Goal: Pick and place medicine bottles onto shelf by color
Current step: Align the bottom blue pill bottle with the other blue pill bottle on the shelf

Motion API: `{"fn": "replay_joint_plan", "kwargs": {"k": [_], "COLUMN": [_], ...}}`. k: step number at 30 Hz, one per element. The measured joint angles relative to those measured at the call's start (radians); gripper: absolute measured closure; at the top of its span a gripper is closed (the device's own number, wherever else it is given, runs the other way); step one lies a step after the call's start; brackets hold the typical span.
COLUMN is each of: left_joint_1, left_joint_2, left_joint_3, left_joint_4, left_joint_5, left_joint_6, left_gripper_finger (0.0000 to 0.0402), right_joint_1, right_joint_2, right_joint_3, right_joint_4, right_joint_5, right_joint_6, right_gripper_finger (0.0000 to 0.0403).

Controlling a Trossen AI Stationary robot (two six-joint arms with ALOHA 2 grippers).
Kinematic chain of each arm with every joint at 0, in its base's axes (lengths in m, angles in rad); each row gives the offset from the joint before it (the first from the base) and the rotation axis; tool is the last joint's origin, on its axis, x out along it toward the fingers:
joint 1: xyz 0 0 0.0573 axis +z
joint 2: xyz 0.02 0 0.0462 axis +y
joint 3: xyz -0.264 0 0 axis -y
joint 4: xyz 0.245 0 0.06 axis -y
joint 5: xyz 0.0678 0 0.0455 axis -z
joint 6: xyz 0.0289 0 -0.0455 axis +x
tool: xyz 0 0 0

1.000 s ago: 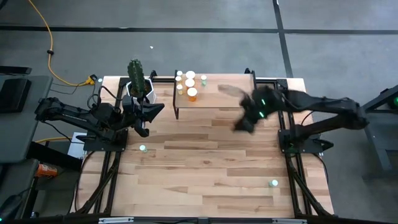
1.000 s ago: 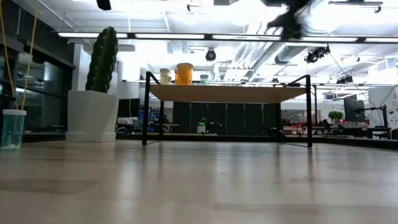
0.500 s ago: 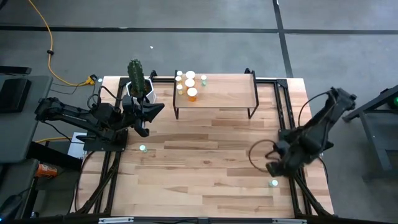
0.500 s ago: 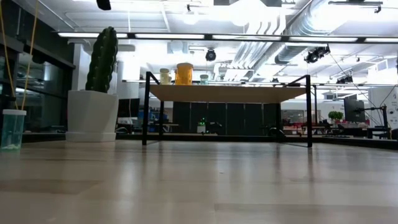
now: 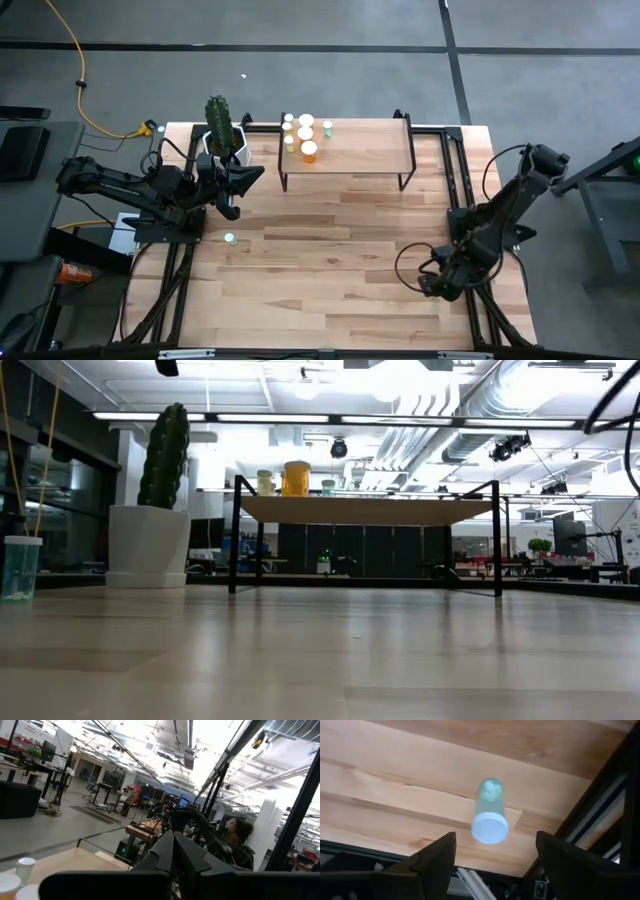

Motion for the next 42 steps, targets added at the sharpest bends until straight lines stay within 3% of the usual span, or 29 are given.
{"fn": "replay_joint_plan", "kwargs": {"k": [11,24,31,37,42], "left_joint_1": [0.000,0.000,0.000,0.000,0.000], "left_joint_2": [0.000,0.000,0.000,0.000,0.000], "left_joint_3": [0.000,0.000,0.000,0.000,0.000], "left_joint_4": [0.002,0.002,0.002,0.002,0.003], "left_joint_5": [0.000,0.000,0.001,0.001,0.001], "left_joint_6": [-0.001,0.000,-0.001,0.000,0.000], "left_gripper_finger": [0.0401,0.0401,0.0401,0.0401,0.0401], "right_joint_1": [0.000,-0.001,-0.001,-0.061,-0.279], "right_joint_2": [0.096,0.160,0.158,0.099,0.076], "right_joint_3": [-0.013,-0.013,0.012,0.170,0.412], "right_joint_4": [0.068,0.082,0.077,-0.071,-0.260], "right_joint_5": [-0.039,-0.054,-0.053,0.063,0.213], "right_joint_6": [-0.003,0.005,-0.009,-0.191,-0.549], "right_gripper_finger": [0.0147,0.0267,0.0300,0.0298,0.0297]}}
